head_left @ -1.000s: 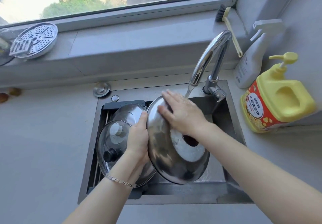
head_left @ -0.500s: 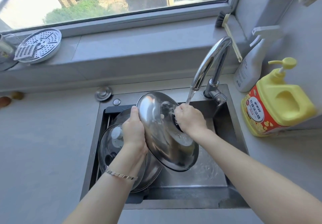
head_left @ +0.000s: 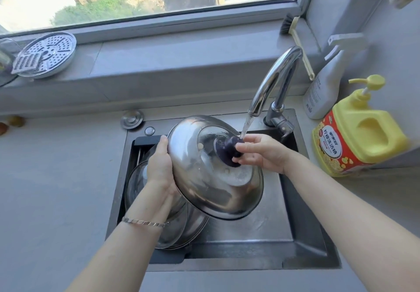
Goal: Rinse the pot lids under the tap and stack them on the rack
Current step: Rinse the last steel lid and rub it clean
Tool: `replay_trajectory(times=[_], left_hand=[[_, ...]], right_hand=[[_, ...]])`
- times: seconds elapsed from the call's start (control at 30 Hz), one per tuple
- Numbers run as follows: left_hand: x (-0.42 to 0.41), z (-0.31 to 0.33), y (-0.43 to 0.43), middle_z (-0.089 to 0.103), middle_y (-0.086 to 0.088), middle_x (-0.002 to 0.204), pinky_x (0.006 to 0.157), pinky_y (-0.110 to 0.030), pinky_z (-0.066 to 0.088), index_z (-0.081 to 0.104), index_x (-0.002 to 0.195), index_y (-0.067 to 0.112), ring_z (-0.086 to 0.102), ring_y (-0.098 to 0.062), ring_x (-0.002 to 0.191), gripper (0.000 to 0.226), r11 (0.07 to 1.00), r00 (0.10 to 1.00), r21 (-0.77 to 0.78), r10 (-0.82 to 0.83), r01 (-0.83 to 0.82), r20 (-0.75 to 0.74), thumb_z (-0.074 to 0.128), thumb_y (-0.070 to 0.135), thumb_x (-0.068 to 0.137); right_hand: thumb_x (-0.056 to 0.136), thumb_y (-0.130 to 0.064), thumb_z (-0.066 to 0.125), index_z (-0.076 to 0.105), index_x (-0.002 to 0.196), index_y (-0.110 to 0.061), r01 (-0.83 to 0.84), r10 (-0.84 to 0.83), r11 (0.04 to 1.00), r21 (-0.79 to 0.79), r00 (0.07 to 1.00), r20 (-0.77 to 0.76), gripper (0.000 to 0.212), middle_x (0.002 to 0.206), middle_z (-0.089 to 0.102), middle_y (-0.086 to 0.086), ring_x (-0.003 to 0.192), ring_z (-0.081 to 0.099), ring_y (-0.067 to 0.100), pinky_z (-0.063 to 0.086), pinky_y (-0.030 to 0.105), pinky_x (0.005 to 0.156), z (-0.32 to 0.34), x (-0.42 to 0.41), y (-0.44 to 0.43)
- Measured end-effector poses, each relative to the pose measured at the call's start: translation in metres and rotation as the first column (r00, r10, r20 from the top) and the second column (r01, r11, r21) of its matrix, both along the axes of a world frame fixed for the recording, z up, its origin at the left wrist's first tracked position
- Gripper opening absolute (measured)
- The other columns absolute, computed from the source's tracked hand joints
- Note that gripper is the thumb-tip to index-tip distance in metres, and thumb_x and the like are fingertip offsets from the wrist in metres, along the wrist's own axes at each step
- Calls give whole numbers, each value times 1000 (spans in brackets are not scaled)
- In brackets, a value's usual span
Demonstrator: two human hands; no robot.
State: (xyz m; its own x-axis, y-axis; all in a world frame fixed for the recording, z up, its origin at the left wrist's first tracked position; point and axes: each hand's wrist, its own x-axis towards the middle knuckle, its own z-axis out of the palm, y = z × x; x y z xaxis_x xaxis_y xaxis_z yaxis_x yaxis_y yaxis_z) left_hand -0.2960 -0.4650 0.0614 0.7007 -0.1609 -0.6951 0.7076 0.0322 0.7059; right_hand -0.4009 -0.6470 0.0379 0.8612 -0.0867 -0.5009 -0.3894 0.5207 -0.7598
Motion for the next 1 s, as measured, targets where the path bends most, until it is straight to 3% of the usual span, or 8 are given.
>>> replay_trajectory(times=[0.07,0.17,0.37,0.5,0.6,0.67,0.77,1.0], left_hand=[[-1,-2,-1,72,-11,102,82,-41,55,69,105,12,68,-28,90,45,999,999,-28,38,-38,-13,47,49,90],[-3,-8,-2,74,-6,89,86,-41,53,69,90,15,68,-26,86,36,995,996,-26,91,-92,-7,48,45,91],[-8,-11,-1,72,-8,95,84,-41,54,67,87,15,67,-25,84,36,993,994,34,109,-110,24,51,47,89],[-13,-3,-16,61,-12,82,77,-45,54,61,74,11,59,-25,74,39,991,986,133,-3,-20,166,48,42,92],[-22,0,-34,41,-6,62,58,-35,38,48,68,13,41,-22,64,40,953,954,281,-179,109,239,43,45,92],[-28,-1,-50,25,0,55,53,-28,24,31,57,17,28,-18,55,46,905,907,374,-317,202,278,43,44,92],[-35,2,-74,19,1,51,45,-27,15,20,51,20,18,-15,48,55,851,831,421,-461,313,313,50,42,91],[-52,12,-110,36,1,48,47,-26,28,34,49,17,34,-18,47,47,698,621,511,-702,502,348,61,39,82]], right_hand=[[84,-15,65,63,87,-11,77,-88,980,-183,995,-54,6,80,65,4,54,67,10,52,16,51,1,7,9],[84,-40,63,58,74,-19,93,-178,896,-434,971,-158,23,72,58,-2,40,58,3,45,14,42,1,18,21],[94,-39,46,56,78,-18,82,-239,844,-529,942,-235,28,75,51,1,35,45,11,39,18,37,-11,29,24],[97,-26,38,52,70,-15,73,-222,852,-518,947,-232,32,70,53,9,38,53,21,45,23,37,-22,10,15],[95,-26,42,47,58,-11,-126,-143,572,-810,958,-250,40,56,57,11,47,63,28,51,32,48,-28,-14,2],[94,-24,46,50,58,-8,-199,-129,497,-845,946,-298,40,53,60,9,40,59,20,50,28,46,-33,-32,-7],[94,-25,47,57,63,-5,-237,-158,517,-823,918,-363,38,57,64,10,41,59,17,52,27,51,-43,-56,-21],[94,-28,48,62,65,-8,-269,-178,491,-829,900,-398,37,58,66,4,42,60,10,49,23,49,-53,-73,-28]])
